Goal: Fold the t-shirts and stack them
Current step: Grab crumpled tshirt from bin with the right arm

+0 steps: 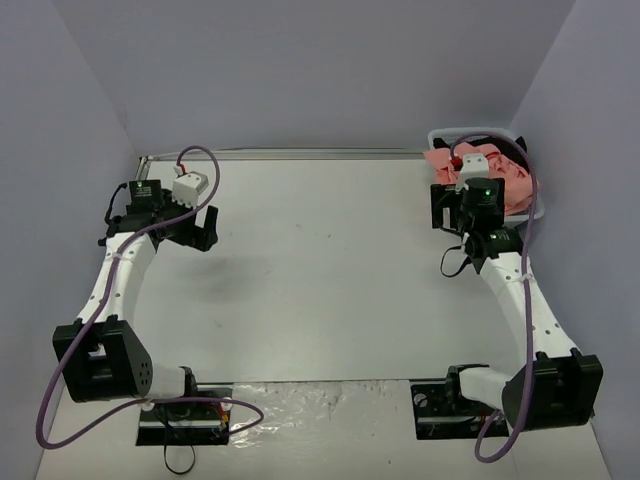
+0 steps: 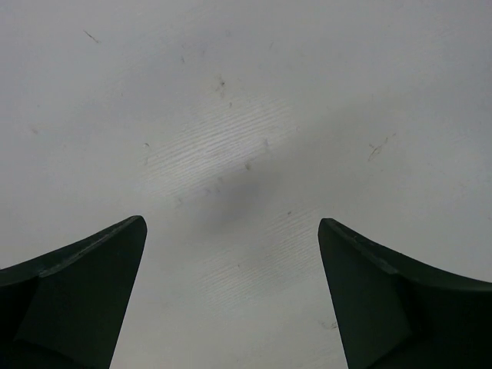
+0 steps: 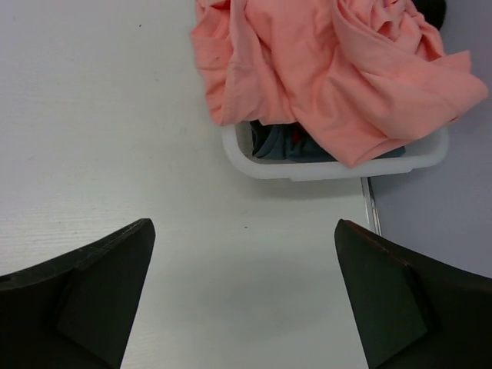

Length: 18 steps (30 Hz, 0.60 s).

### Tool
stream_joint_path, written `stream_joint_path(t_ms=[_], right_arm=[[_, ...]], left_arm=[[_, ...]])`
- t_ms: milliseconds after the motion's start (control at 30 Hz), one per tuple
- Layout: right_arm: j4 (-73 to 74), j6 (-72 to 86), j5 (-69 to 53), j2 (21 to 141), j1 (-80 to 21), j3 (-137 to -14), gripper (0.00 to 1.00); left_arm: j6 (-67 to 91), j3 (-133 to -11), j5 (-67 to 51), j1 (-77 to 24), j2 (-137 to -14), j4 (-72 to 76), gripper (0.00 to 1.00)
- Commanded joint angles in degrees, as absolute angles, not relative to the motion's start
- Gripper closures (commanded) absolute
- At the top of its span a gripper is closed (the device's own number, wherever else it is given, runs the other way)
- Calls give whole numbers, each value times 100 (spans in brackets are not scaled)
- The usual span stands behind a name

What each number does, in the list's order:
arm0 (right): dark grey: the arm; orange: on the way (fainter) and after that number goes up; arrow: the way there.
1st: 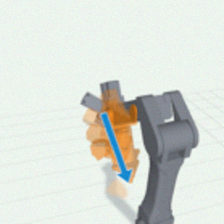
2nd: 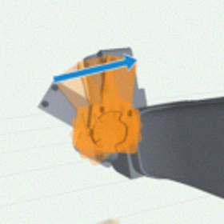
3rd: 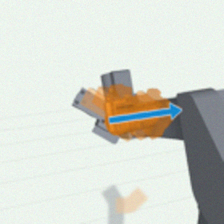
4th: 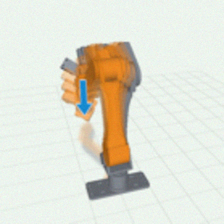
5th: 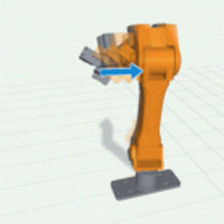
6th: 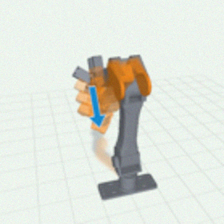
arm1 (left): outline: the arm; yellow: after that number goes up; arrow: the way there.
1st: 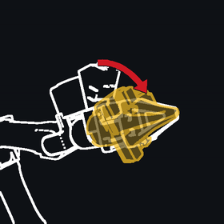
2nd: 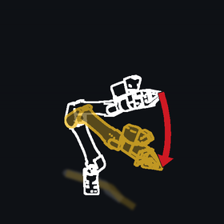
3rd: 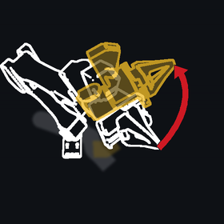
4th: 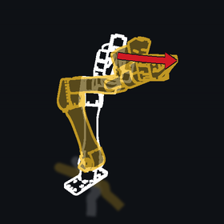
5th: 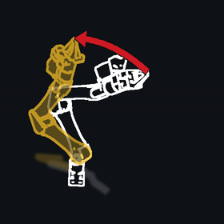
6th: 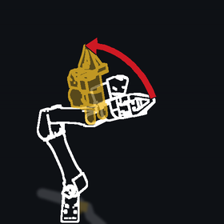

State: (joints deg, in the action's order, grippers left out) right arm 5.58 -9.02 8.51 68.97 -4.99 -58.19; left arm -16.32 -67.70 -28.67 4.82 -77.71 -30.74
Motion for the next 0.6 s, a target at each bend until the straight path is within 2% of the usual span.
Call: stream_joint_path(t_ms=[0, 167, 333, 567], right_arm=[[176, -755, 1345, 6575, -475, -6038, 0], [79, -1317, 414, 6398, -466, -5696, 0], [237, -1257, 580, 6855, -510, -6029, 0], [229, -1239, 79, 6680, -518, -6003, 0]], left_arm=[[-1890, -6671, -2628, 466, -7629, -3181, 6], [-1890, -6522, -2716, 466, -7339, -3068, 6], [-1881, -6495, -2768, 510, -7330, -3085, 6], [-1837, -6486, -2839, 571, -7313, -3076, 6]])
